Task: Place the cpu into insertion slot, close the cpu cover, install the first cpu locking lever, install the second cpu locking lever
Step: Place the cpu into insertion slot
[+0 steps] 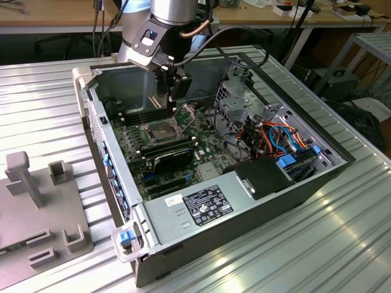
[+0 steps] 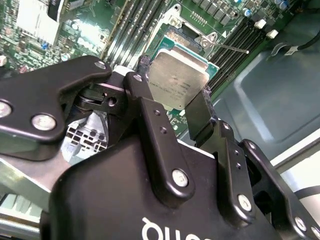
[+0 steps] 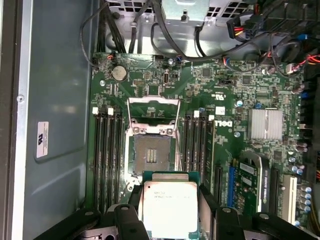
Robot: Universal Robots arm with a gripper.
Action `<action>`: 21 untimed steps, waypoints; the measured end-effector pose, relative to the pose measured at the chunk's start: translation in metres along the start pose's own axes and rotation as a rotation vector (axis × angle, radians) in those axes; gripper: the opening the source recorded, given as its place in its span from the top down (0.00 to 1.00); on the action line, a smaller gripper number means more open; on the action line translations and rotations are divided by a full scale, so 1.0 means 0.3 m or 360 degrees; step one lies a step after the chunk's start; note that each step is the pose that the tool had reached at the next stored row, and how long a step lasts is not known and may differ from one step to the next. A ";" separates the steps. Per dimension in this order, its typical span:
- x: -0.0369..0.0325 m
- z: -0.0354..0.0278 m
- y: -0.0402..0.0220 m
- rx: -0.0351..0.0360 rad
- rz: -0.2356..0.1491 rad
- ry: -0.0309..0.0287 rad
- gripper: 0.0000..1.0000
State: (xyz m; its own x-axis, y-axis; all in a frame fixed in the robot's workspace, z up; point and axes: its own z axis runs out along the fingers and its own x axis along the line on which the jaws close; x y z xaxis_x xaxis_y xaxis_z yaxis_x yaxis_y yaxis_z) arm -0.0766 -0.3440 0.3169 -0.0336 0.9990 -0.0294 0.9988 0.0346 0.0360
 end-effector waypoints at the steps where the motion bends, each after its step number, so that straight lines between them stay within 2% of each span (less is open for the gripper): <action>1: 0.002 0.006 0.003 0.0001 0.0001 -0.00001 0.46; 5: 0.020 0.044 0.023 0.0003 0.0008 -0.00002 0.46; 10: 0.033 0.105 0.026 0.0007 0.0009 -0.00001 0.46; 21: 0.043 0.186 0.024 0.0011 0.0009 -0.00004 0.46</action>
State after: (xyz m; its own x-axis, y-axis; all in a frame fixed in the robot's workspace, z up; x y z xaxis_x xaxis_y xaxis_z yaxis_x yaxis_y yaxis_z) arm -0.0677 -0.3324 0.2612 -0.0279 0.9992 -0.0294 0.9992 0.0288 0.0294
